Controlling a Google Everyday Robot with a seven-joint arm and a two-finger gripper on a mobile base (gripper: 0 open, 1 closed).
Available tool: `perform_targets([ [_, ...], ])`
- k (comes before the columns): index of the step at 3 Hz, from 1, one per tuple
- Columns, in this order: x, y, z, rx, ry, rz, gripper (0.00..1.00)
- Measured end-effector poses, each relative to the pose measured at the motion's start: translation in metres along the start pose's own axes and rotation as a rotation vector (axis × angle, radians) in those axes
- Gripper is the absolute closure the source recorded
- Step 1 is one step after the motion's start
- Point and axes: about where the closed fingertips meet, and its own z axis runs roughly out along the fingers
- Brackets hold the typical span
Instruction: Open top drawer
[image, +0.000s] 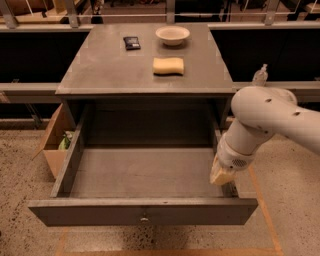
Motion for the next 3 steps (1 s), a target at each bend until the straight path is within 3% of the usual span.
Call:
perform_targets([
  [1, 0.001, -0.012, -0.045, 0.105, -0.126, 0.035, 1.0],
  [2, -0.007, -0.021, -0.105, 0.171, -0.262, 0.036, 0.82],
  [3, -0.018, -0.029, -0.126, 0.203, -0.299, 0.029, 0.59],
])
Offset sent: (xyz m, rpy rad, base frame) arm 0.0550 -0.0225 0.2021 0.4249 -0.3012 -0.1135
